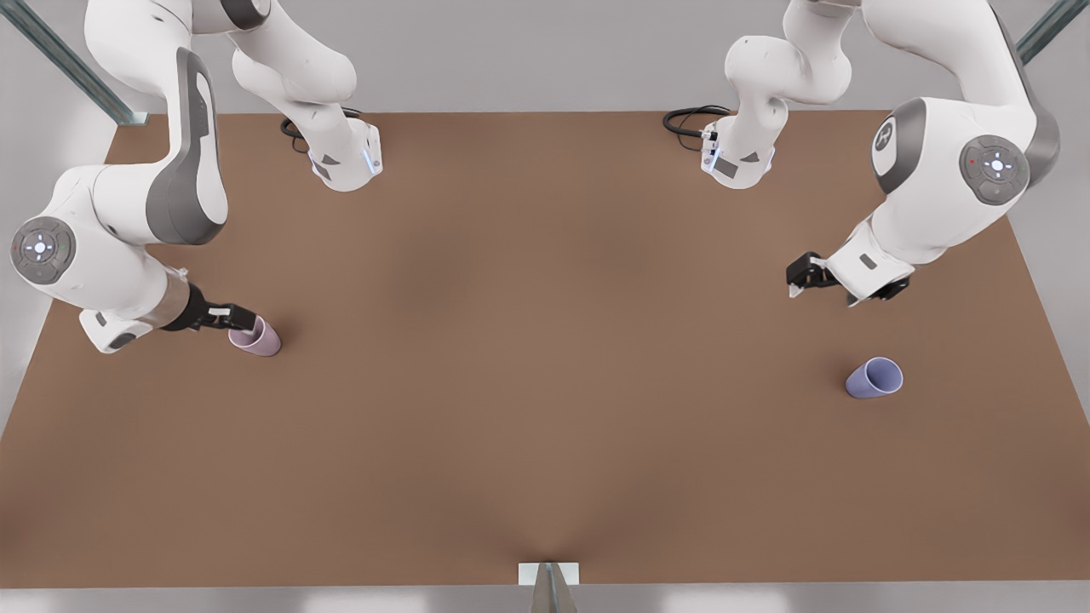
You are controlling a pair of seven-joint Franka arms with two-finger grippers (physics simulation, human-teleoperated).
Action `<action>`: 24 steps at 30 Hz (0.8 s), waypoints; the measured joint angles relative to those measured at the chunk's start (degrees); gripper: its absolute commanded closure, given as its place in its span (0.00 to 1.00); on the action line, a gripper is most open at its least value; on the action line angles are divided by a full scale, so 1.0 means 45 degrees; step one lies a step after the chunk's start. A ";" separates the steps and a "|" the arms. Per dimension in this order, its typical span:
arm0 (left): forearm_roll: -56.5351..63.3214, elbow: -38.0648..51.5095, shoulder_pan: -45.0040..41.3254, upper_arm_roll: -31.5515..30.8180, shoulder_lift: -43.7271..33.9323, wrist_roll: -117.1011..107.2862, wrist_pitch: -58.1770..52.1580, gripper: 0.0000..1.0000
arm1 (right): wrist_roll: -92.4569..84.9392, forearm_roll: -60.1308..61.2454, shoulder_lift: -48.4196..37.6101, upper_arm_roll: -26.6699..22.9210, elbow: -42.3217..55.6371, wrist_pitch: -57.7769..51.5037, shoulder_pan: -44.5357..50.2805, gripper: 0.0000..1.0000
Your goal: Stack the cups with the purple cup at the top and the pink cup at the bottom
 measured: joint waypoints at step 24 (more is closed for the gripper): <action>0.0133 -0.0947 -0.0175 -0.0042 0.0446 -0.0060 -0.0729 0.00 | -0.1080 -0.0466 0.0221 -0.0254 -0.6070 0.5477 -0.2220 0.00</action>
